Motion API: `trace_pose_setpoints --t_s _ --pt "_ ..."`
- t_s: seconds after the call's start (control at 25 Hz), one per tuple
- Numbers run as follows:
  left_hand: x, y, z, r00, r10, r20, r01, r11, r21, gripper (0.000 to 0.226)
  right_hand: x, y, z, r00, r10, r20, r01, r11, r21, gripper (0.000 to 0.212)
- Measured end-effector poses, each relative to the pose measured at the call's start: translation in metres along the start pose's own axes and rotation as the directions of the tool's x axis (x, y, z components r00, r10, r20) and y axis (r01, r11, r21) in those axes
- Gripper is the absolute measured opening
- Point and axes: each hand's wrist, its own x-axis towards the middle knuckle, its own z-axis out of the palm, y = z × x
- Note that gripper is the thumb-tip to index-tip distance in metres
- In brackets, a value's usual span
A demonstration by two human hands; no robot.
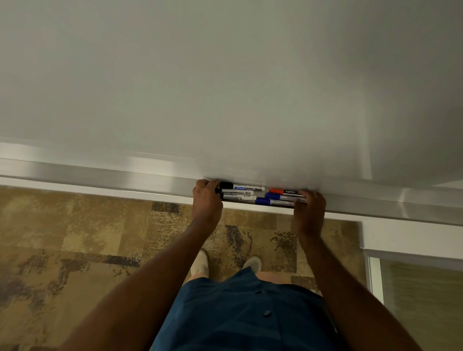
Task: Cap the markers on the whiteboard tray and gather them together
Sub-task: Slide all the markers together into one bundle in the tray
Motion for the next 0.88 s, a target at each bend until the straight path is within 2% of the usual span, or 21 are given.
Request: trace_pose_setpoints --t_s 0.16,0.32,0.6,0.88 --pt "0.001 0.006 0.002 1.0 -0.015 0.015 0.016 0.998 -0.058 0.045 0.01 0.001 -0.006 0.999 0.052 0.002 -0.052 0.994 0.095 0.035" --pt "0.0 0.011 0.003 1.0 -0.013 0.002 0.013 0.998 -0.065 0.041 0.003 -0.006 -0.004 0.998 0.009 0.066 -0.017 0.994 0.111 0.034" --pt "0.001 0.013 0.0 0.999 -0.021 -0.034 0.019 0.999 -0.045 0.039 -0.001 -0.011 -0.005 0.986 -0.129 0.102 0.126 0.991 0.037 0.043" --pt "0.004 0.006 -0.008 0.997 -0.035 -0.066 0.038 0.999 0.039 0.03 -0.006 -0.021 0.0 0.97 -0.183 0.158 0.187 0.982 -0.012 0.05"
